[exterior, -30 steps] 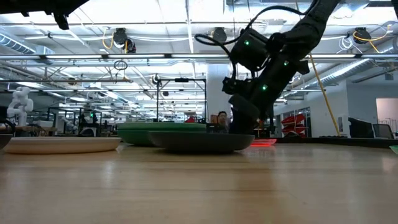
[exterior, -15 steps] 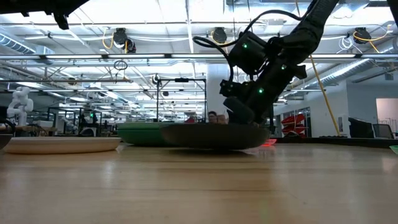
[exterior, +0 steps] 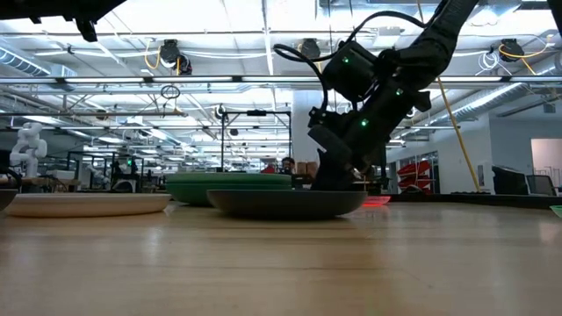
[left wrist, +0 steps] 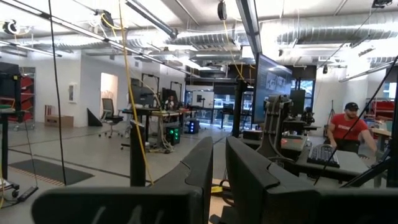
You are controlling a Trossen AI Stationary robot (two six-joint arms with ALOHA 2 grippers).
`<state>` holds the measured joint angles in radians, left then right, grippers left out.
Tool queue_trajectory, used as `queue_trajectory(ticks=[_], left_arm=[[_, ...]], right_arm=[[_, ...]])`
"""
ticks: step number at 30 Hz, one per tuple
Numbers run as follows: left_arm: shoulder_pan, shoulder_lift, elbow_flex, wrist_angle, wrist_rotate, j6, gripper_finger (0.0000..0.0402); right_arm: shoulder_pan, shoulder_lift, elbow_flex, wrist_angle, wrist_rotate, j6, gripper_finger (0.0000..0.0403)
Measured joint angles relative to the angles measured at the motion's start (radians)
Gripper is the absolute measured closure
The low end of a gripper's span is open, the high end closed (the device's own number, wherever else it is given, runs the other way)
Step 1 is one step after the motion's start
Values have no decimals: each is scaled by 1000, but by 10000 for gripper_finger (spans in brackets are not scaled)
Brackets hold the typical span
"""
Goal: Stack plastic plates
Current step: Stack the top dark plate on the light green plate
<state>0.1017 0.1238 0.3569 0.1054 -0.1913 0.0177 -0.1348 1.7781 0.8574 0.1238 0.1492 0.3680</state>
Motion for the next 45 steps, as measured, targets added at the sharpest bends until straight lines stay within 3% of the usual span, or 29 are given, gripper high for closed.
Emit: queue_trajectory(ticks=[11,17,23,29,37,45], left_arm=[[0,0,0,0,0,1,350],[0,0,0,1,0,0,350],[0,0,0,2,0,7,350],[0,0,0,4,0,6,350],[0,0,0,15,1,7,350],[0,0,0,8,1,13,350]], right_arm=[[-35,-18,-2,106,-171,27,400],[-35,-18,17,153,-204,35,401],[-35,-18,125,153,-203,28,401],[-68,-19,290,87,-137,29,401],[-129,8,437,15,54,66,401],[-177,109,518,30,63,159,401]])
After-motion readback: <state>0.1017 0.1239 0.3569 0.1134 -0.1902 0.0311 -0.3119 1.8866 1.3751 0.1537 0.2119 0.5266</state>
